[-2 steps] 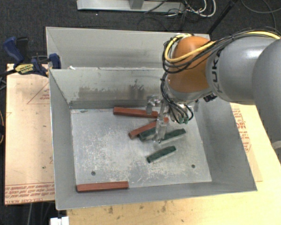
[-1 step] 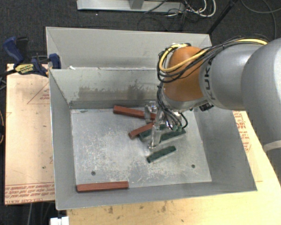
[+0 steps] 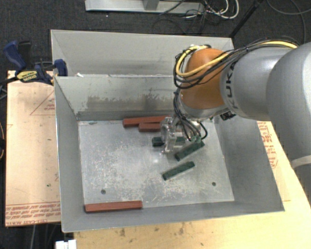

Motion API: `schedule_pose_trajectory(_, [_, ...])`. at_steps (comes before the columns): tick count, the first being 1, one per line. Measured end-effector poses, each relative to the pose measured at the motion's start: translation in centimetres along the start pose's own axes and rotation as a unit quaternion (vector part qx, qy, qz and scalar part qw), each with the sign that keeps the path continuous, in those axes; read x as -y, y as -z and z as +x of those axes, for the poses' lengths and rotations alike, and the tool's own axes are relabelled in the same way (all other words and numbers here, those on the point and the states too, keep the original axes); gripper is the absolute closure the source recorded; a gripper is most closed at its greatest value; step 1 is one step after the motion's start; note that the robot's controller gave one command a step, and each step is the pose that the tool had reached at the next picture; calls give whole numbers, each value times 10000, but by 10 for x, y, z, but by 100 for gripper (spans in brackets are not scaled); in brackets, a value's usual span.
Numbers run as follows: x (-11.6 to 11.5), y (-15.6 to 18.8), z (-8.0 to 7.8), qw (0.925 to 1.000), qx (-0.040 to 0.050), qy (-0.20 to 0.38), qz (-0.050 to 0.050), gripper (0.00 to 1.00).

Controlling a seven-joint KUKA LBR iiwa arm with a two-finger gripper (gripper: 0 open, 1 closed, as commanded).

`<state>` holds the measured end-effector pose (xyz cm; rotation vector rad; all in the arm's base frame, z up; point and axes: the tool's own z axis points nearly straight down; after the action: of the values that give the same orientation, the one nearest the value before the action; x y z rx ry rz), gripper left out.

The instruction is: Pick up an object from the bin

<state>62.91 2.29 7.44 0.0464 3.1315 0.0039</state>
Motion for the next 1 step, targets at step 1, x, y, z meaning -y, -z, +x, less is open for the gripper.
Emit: schedule_pose_trajectory(1, [0,0,0,10000,0,-1,0,100])
